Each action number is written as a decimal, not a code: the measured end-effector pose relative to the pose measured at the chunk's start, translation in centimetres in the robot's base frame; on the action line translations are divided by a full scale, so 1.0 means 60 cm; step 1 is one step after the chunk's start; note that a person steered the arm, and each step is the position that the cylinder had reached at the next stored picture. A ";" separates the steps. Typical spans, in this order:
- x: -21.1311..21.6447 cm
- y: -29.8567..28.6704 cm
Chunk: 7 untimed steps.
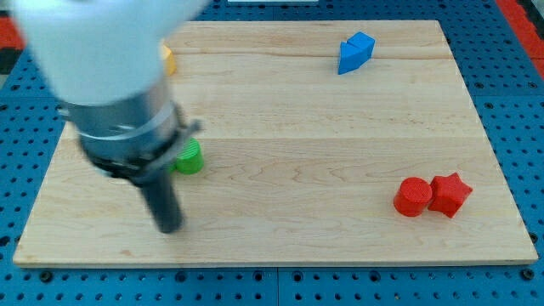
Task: Separate the green star from the green circle
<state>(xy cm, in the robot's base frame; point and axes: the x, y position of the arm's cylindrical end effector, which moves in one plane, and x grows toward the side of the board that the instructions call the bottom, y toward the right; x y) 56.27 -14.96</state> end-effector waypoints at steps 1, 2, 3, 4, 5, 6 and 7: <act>-0.079 -0.101; -0.131 -0.122; -0.131 -0.068; -0.130 0.008; -0.126 0.087; -0.101 0.162; -0.089 0.219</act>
<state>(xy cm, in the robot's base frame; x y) 50.91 -1.80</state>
